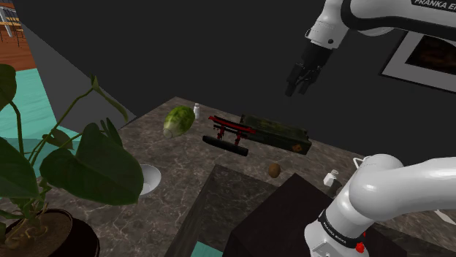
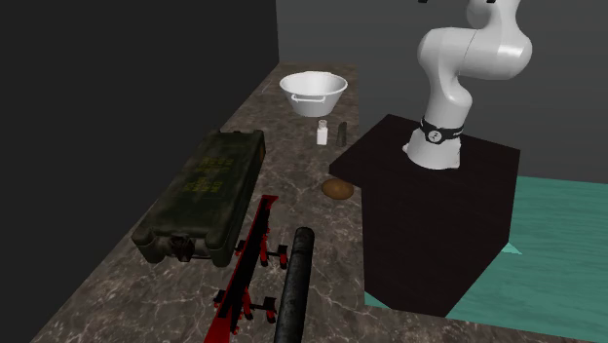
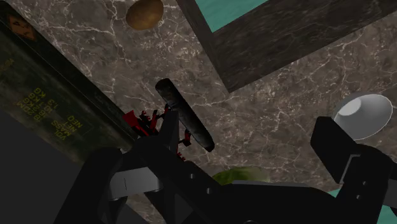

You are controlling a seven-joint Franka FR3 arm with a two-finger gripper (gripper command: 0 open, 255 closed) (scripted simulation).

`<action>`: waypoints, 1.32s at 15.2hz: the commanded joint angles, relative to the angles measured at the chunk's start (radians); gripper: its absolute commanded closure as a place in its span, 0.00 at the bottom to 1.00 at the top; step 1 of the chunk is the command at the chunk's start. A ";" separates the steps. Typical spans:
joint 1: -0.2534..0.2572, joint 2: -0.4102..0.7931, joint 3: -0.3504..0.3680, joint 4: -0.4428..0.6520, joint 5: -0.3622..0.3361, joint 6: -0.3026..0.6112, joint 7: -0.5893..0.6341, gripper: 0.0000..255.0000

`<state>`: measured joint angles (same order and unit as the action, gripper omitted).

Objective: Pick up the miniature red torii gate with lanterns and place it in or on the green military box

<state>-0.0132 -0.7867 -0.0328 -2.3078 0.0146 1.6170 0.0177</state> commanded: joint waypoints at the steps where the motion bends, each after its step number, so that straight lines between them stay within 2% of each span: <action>1: 0.000 0.000 0.000 0.000 0.000 0.000 0.000 0.00; 11: 0.020 0.286 -0.138 0.001 -0.040 0.248 -0.246 0.00; 20: 0.044 0.622 -0.234 0.126 0.006 0.417 -0.479 0.00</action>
<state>0.0286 -0.2035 -0.2575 -2.1977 0.0125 2.0154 -0.4330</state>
